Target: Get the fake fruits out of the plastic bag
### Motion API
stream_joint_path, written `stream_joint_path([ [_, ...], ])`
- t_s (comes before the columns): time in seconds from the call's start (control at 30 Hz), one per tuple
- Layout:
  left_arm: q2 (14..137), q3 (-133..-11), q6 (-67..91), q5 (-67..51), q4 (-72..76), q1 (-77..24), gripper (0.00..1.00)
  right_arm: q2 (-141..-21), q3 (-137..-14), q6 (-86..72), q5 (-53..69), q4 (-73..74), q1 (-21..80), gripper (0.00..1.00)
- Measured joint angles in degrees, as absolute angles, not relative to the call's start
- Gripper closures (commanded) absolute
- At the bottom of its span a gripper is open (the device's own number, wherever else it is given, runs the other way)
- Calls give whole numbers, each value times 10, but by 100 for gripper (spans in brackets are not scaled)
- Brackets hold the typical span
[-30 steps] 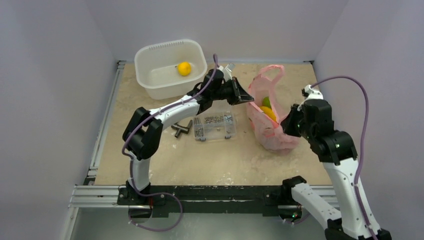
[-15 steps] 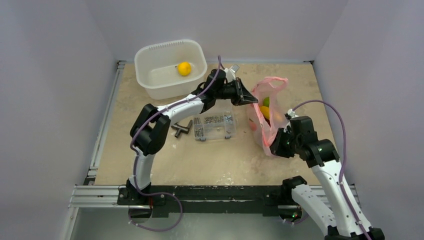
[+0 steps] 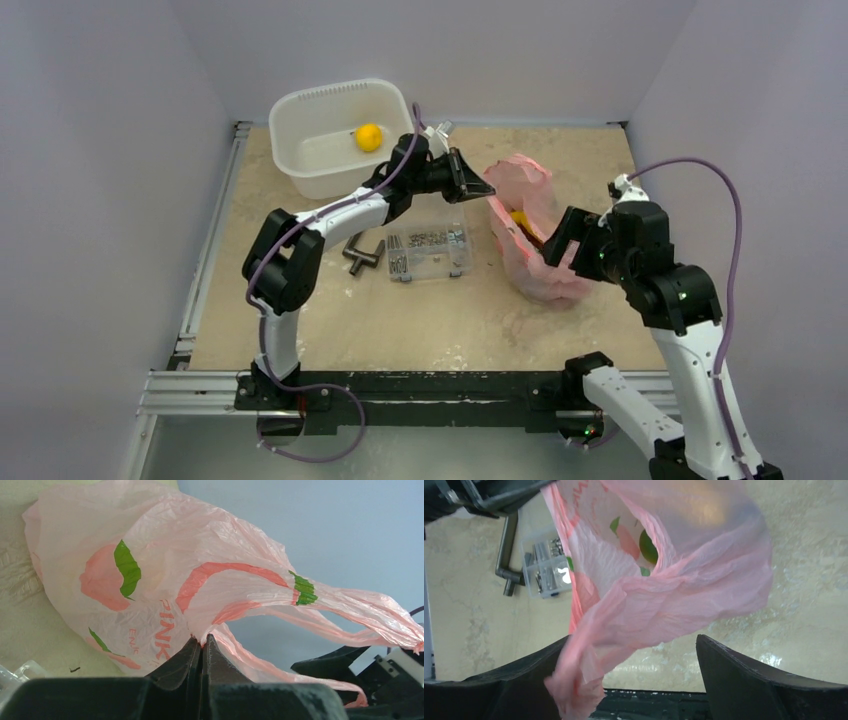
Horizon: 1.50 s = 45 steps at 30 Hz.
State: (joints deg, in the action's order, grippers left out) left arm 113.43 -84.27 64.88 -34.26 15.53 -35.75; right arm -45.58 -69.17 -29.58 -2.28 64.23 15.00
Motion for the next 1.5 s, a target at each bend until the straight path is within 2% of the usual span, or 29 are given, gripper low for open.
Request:
stream_joint_path([
  [0.07, 1132, -843, 647, -343, 158, -357, 100, -478, -729, -287, -37, 638, 150, 1],
  [0.4, 1132, -843, 632, -347, 155, -358, 100, -618, -825, -230, -44, 579, 150, 2],
  [0.5, 1132, -843, 628, -349, 151, -358, 100, -654, -854, -208, -70, 564, 150, 13],
  [0.67, 1132, -843, 628, -350, 149, -358, 100, -670, -841, -200, -63, 541, 150, 40],
  [0.77, 1133, -846, 628, -350, 148, -358, 100, -653, -750, -223, -14, 513, 150, 64],
  [0.83, 1133, -851, 629, -352, 145, -358, 100, -632, -660, -251, 27, 496, 154, 75],
  [0.93, 1136, -861, 629, -354, 145, -358, 100, -599, -549, -298, 51, 491, 186, 80],
  [1.1, 1143, -867, 625, -364, 140, -358, 100, -564, -431, -376, 55, 476, 299, 77],
  [1.27, 1144, -867, 590, -371, 101, -357, 100, -551, -430, -403, 4, 492, 303, 56],
  [1.4, 1142, -864, 564, -375, 82, -357, 100, -544, -503, -408, -48, 516, 303, 34],
  [1.5, 1138, -859, 553, -379, 78, -357, 100, -539, -559, -400, -83, 520, 303, 25],
])
